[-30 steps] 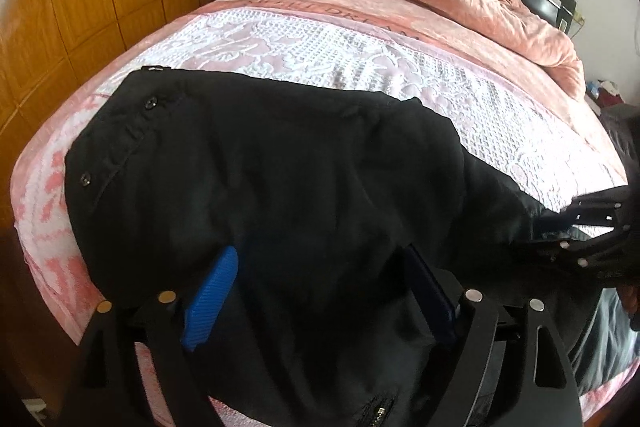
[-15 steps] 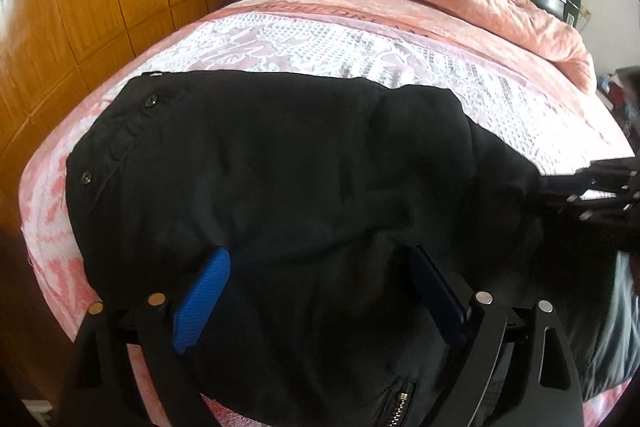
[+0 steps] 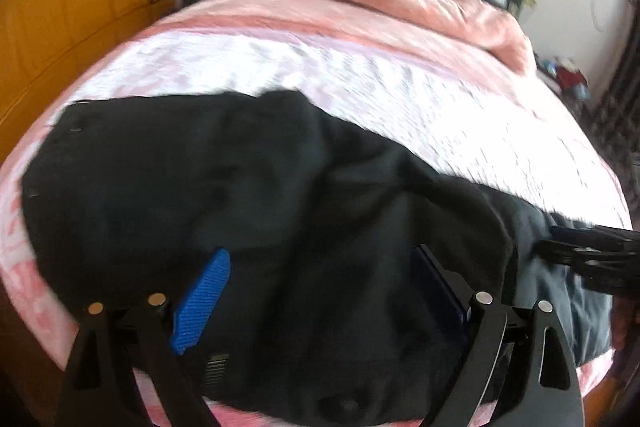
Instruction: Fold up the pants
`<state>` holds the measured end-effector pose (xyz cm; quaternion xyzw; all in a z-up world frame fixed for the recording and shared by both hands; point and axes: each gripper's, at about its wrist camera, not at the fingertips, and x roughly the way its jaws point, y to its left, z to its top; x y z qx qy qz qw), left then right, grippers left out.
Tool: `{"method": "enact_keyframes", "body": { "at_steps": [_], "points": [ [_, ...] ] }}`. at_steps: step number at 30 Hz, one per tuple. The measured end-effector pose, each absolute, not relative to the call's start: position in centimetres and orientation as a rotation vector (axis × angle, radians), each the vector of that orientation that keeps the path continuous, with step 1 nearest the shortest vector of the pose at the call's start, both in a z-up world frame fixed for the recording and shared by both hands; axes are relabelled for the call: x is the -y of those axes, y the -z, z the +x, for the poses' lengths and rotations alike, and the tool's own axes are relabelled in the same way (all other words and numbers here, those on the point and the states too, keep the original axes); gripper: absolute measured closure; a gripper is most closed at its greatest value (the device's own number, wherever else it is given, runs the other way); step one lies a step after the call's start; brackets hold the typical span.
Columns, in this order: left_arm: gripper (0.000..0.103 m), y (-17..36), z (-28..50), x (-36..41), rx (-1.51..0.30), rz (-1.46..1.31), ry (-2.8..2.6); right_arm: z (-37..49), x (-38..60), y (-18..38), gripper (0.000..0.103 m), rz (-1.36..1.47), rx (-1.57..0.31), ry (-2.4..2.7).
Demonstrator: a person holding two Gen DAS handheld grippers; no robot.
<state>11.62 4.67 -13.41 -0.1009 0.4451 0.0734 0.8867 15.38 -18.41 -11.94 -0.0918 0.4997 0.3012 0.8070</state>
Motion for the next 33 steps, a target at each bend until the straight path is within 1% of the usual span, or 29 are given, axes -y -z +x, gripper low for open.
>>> {"method": "enact_keyframes", "body": {
  "at_steps": [2,3,5,8,10,12,14,16,17,18,19,21,24,25,26,30,33],
  "points": [
    [0.010,15.6,13.0,-3.8,-1.004,-0.158,-0.193,15.6,18.5,14.2,0.057,-0.184,-1.124,-0.584],
    [0.010,15.9,13.3,-3.5,-1.004,-0.142,-0.207,16.0,18.7,15.7,0.059,-0.171,-1.153,-0.550],
    [0.012,15.2,13.3,-3.1,-0.997,-0.149,-0.213,16.3,19.1,16.7,0.059,-0.141,-1.153,-0.533],
    [0.011,12.9,13.3,-1.8,-0.942,-0.209,-0.166,15.6,20.2,15.6,0.059,-0.087,-1.145,-0.555],
    [0.011,11.7,14.1,0.3,-0.924,-0.194,-0.115,14.8,22.5,14.0,0.058,-0.014,-1.118,-0.559],
    [0.011,11.6,15.1,2.4,-0.931,-0.169,-0.080,13.7,24.8,12.6,0.056,0.063,-1.082,-0.538],
    [0.011,12.4,16.0,3.8,-0.951,-0.144,-0.059,12.4,27.4,11.5,0.054,0.131,-1.049,-0.505],
    [0.011,14.2,16.9,4.6,-0.995,-0.122,-0.071,11.2,29.9,11.3,0.053,0.153,-1.025,-0.432],
    [0.009,15.8,17.5,4.6,-1.039,-0.105,-0.084,10.9,30.7,11.5,0.051,0.154,-1.027,-0.400],
    [0.009,16.3,17.6,4.8,-1.041,-0.092,-0.088,10.7,31.9,12.2,0.050,0.163,-1.051,-0.365],
    [0.009,16.4,17.5,5.0,-1.031,-0.065,-0.089,10.8,32.6,13.1,0.051,0.177,-1.075,-0.345],
    [0.010,15.7,16.6,5.2,-1.035,-0.050,-0.090,10.9,34.0,14.7,0.053,0.224,-1.106,-0.367],
    [0.010,13.8,15.7,5.0,-1.017,-0.081,-0.075,9.9,36.3,13.2,0.054,0.290,-1.077,-0.404],
    [0.010,13.2,14.8,5.2,-1.005,-0.074,-0.065,9.2,37.4,12.3,0.053,0.324,-1.047,-0.409],
    [0.010,13.0,14.3,5.5,-1.003,-0.061,-0.055,8.4,38.5,11.7,0.050,0.355,-1.032,-0.399],
    [0.010,12.4,11.3,6.8,-1.006,-0.040,-0.007,4.0,45.8,9.8,0.048,0.507,-0.992,-0.309],
    [0.010,12.5,9.9,8.0,-1.021,-0.050,0.026,-0.1,51.4,9.7,0.048,0.597,-0.990,-0.213]
  ]
}}
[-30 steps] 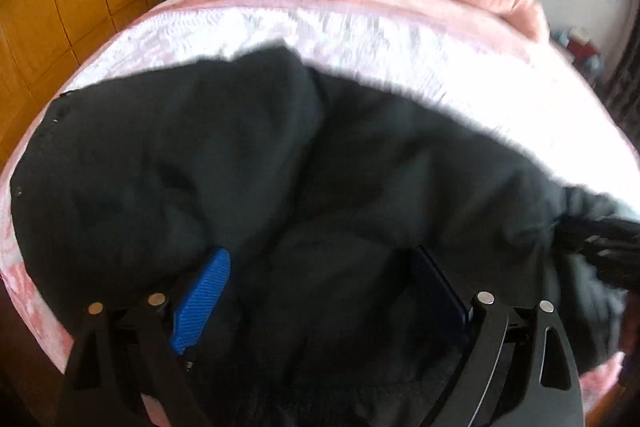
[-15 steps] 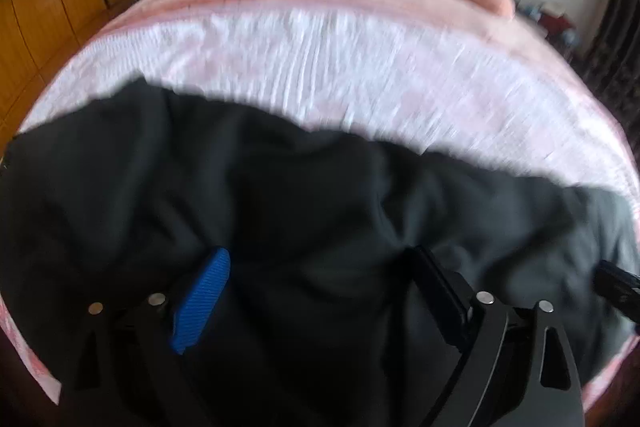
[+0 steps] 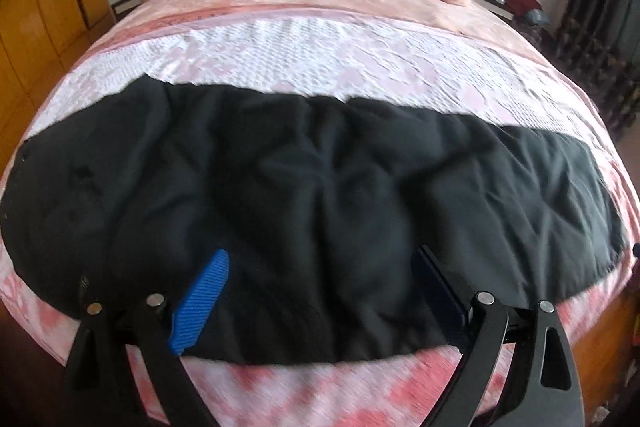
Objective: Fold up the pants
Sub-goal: 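Lower the pants edge onto the bed and open both grippers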
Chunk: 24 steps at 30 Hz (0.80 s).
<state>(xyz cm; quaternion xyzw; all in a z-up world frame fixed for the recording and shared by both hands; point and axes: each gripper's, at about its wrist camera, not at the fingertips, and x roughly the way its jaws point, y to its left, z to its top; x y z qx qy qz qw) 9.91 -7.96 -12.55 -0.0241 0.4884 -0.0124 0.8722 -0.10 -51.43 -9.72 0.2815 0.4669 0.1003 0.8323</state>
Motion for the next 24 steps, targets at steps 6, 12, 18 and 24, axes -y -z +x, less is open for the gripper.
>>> {"method": "enact_keyframes", "body": {
  "at_steps": [6,12,18,24],
  "points": [
    [0.010,13.4,9.5,9.7,-1.071,-0.117,0.039,-3.8,56.2,12.2,0.048,0.759,-1.000,-0.162],
    [0.010,13.1,9.8,12.1,-1.069,-0.157,0.068,-1.3,56.4,14.1,0.048,0.797,-1.018,-0.125],
    [0.010,14.1,10.4,15.7,-1.086,-0.085,0.087,0.1,55.2,15.4,0.093,0.821,-1.045,-0.132],
    [0.010,15.1,10.4,16.3,-1.093,-0.070,0.070,-1.1,54.7,13.9,0.098,0.737,-1.064,-0.132]
  ]
}}
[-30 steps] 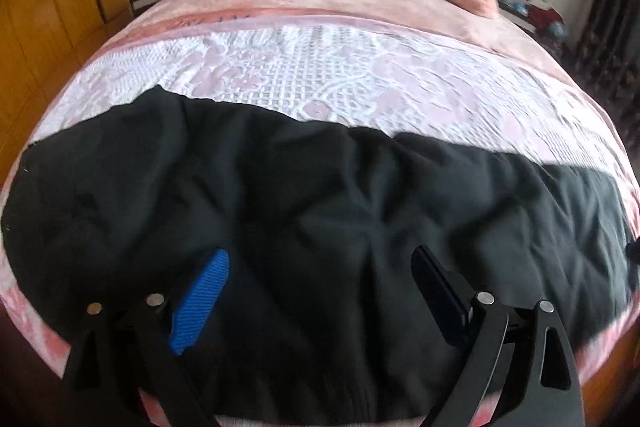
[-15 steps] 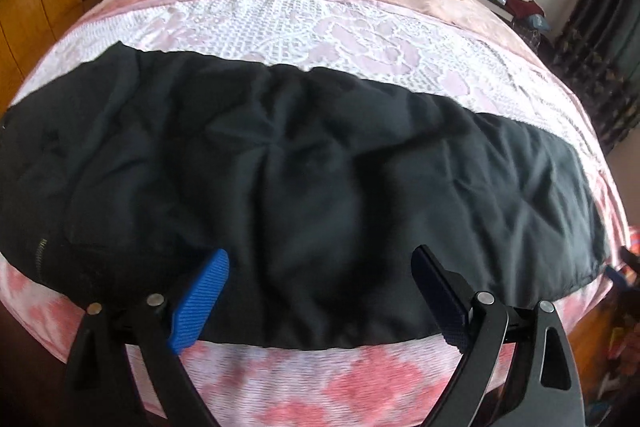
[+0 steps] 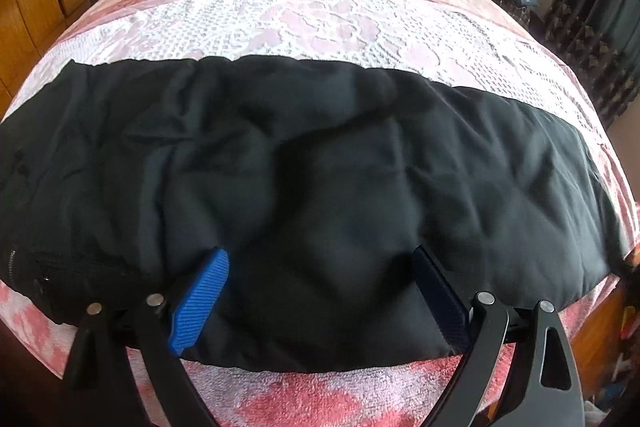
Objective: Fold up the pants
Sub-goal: 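Lower the pants edge onto the bed and open both grippers, then grasp the pant leg end with the right gripper and lift it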
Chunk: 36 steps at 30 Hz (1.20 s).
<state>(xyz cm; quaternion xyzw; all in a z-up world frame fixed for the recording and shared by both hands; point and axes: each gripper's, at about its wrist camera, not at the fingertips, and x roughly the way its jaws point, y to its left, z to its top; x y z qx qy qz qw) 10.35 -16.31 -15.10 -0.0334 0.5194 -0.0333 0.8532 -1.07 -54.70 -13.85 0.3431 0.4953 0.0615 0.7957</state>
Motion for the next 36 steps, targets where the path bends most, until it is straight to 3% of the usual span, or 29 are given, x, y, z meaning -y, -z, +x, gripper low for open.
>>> {"method": "enact_keyframes", "body": {
  "at_steps": [6,8,10,16,25,30,32,36],
  "points": [
    [0.010,14.3,9.9,15.6,-1.101,-0.069,0.079,-0.9,55.3,16.5,0.093,0.774,-1.121,-0.111],
    [0.010,13.8,9.5,14.9,-1.094,-0.095,0.077,-1.4,55.4,15.5,0.069,0.755,-1.096,-0.113],
    [0.010,13.4,9.2,14.3,-1.090,-0.116,0.075,-2.2,55.6,14.3,0.060,0.733,-1.075,-0.101],
    [0.010,13.3,8.9,14.2,-1.103,-0.147,0.080,-3.5,56.9,14.9,0.052,0.862,-1.078,-0.102],
    [0.010,14.0,10.2,19.2,-1.113,-0.060,0.142,-2.4,57.3,17.1,0.051,0.954,-1.058,-0.060],
    [0.008,15.4,10.5,19.9,-1.122,-0.013,0.126,-2.0,58.5,18.1,0.055,1.059,-1.006,-0.067],
    [0.008,15.2,10.5,19.6,-1.126,-0.021,0.128,-1.9,58.5,17.6,0.077,1.046,-0.992,-0.085],
    [0.008,13.5,10.6,18.7,-1.096,-0.101,0.117,-1.0,58.1,15.2,0.088,1.016,-0.940,-0.146]
  ]
}}
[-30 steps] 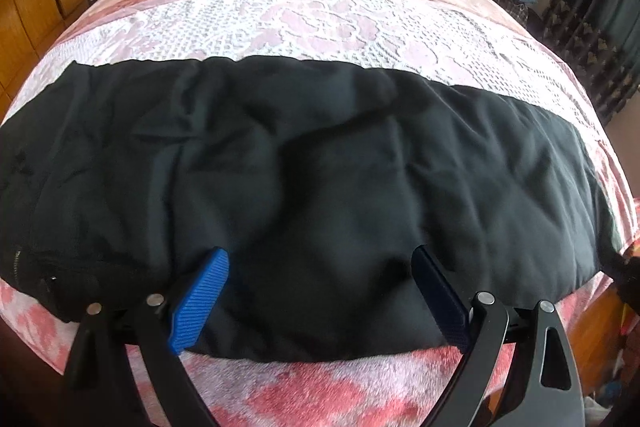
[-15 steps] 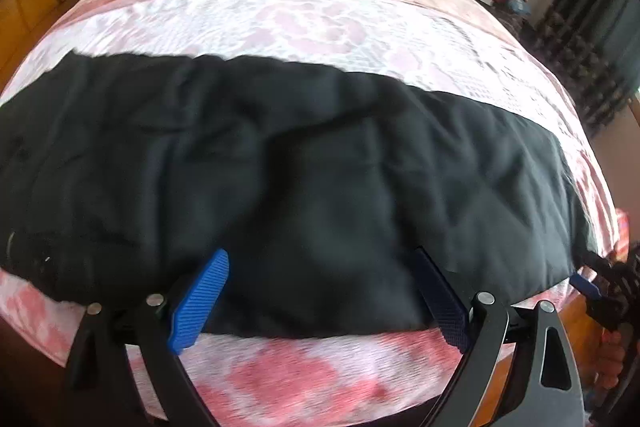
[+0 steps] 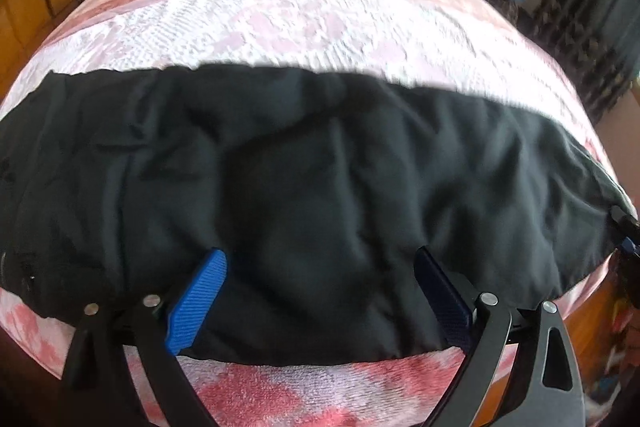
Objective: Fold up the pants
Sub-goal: 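Grasp the pant leg end with the right gripper and lift it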
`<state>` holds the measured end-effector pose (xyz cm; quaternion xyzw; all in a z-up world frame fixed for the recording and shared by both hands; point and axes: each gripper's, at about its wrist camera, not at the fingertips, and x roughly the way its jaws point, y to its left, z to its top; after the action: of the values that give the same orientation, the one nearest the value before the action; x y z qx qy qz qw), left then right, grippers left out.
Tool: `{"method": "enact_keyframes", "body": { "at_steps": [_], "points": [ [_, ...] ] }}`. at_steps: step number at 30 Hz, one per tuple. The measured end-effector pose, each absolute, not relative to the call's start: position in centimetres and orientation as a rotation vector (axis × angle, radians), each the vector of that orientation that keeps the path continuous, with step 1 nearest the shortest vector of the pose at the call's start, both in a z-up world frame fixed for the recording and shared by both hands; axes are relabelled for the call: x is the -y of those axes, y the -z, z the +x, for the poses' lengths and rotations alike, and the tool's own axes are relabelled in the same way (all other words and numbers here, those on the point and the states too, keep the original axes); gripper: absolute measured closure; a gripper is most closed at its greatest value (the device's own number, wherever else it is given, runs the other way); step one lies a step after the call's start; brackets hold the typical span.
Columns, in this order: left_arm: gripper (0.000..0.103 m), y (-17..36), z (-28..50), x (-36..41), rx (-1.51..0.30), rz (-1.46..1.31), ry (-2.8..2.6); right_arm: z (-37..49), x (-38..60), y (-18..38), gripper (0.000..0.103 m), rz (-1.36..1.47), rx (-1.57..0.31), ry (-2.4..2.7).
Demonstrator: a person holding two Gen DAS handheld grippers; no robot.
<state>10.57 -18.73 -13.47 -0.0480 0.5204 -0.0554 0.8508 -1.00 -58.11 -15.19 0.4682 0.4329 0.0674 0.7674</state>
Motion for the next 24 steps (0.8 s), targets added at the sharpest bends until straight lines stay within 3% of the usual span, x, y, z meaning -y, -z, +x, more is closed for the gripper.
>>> {"method": "enact_keyframes", "body": {
  "at_steps": [5,8,10,15,20,24],
  "points": [
    [0.008,11.0,10.7,18.7,-1.009,-0.095,0.103,0.0,57.0,8.2,0.090,0.889,-0.814,-0.258],
    [0.008,13.9,11.6,19.0,-1.114,-0.085,0.084,-0.1,57.4,5.9,0.091,0.847,-0.759,-0.244],
    [0.003,17.0,12.2,19.4,-1.163,-0.020,0.074,0.3,57.9,7.6,0.091,0.839,-0.813,-0.188],
    [0.006,15.6,11.4,19.3,-1.123,-0.035,0.107,0.9,59.0,15.9,0.090,0.871,-1.046,-0.013],
    [0.005,13.9,10.1,16.8,-1.031,-0.002,0.031,0.2,60.0,15.9,0.090,0.940,-0.998,-0.047],
    [0.004,16.5,10.8,14.9,-1.101,-0.050,0.036,0.6,59.4,16.0,0.090,0.894,-1.025,-0.011]
  ]
}}
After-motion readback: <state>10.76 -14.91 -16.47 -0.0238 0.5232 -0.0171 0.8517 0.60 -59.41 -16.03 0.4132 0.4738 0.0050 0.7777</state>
